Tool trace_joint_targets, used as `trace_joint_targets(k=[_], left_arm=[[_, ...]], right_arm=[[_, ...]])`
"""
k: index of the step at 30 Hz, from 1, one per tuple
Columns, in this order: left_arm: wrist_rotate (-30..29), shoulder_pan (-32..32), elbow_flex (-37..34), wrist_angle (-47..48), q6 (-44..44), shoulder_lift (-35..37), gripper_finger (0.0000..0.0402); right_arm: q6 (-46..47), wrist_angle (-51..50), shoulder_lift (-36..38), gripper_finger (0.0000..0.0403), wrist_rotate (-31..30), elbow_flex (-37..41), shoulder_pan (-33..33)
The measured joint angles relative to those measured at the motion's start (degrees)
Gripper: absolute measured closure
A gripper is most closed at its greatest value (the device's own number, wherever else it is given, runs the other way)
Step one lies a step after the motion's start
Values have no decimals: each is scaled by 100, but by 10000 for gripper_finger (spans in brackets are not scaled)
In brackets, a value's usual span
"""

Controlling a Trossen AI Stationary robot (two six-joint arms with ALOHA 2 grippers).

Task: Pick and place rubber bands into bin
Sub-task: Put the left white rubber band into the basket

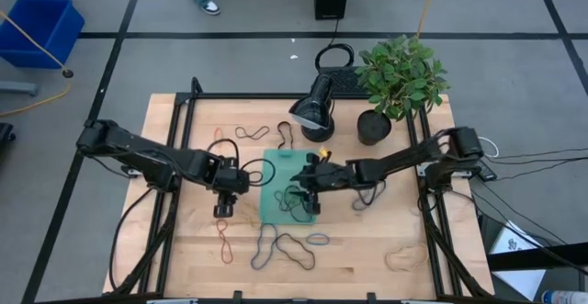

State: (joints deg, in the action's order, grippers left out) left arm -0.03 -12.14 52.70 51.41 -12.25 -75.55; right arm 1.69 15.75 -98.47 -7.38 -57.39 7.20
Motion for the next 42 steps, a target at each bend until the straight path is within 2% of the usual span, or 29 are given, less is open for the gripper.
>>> trace_joint_targets(k=[8, 13, 19, 26, 33, 37, 42], left_arm=[[-1, 0, -919, -1617, 613, 0, 240], [-4, 0, -1213, -2161, 1011, 0, 241], [-110, 17, -1425, -2236, 1222, -47, 241], [-105, 22, -1564, -2679, 1284, -463, 241], [155, 39, -1550, -2823, 1475, -977, 242], [193, 39, -1527, -2831, 1474, -1115, 272], [216, 42, -1538, -2846, 1443, -1079, 348]], right_arm=[[-157, -140, 899, 214, -33, 286, 2], [81, -17, 1342, 216, -227, 758, 15], [446, 224, 1794, 213, -487, 1334, 37], [506, 1256, 2103, 217, -487, 1958, 39], [496, 1532, 2180, 214, -491, 2110, 38], [494, 1551, 2178, 216, -492, 2109, 37], [494, 1532, 2178, 217, -488, 2109, 37]])
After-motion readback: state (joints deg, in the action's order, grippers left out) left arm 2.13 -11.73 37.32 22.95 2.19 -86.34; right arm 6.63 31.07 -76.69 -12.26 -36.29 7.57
